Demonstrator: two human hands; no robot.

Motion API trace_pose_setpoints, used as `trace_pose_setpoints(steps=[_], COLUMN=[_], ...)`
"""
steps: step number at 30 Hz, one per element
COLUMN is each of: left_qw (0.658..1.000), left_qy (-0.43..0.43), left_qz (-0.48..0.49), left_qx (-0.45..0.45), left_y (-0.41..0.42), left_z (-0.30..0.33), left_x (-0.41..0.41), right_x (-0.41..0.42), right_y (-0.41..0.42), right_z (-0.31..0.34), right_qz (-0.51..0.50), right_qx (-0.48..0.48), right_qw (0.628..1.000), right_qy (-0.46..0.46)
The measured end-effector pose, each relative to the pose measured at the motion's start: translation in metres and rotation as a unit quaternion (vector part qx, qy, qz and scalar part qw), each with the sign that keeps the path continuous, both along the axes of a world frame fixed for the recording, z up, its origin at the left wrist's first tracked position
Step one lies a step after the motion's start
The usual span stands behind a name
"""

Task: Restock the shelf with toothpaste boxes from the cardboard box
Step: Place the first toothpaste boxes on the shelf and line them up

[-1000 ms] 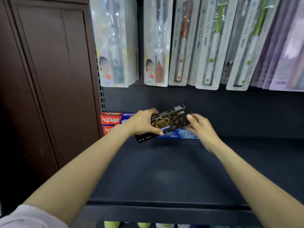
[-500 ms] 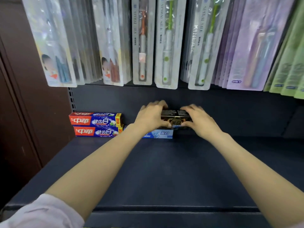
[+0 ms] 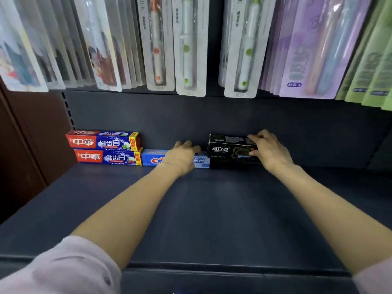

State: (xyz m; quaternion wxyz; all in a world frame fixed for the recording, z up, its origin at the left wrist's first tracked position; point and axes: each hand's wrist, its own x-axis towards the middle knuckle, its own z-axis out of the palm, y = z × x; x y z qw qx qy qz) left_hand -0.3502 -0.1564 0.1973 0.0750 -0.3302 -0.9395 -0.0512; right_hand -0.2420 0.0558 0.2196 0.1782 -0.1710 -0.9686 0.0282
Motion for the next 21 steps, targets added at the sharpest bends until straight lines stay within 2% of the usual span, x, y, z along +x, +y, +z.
trace_pose_setpoints(steps=[11,15,21], left_qw=[0.999,0.998,0.996], left_qy=[0.014,0.006,-0.004], left_qz=[0.043,0.058,0.061], left_qx=[-0.004,0.013,0.066], left_y=[0.017,0.021,0.021], left_z=[0.001,-0.004,-0.003], left_x=[0.011,0.014,0.032], right_x=[0.005,0.002,0.0], right_y=[0.014,0.005,-0.008], right_z=[-0.014,-0.027,-0.033], right_qz=[0.009,0.039,0.047], right_qx=[-0.007,-0.021,0.026], right_qw=[1.0,0.999,0.999], right_qy=[-0.011,0.029,-0.004])
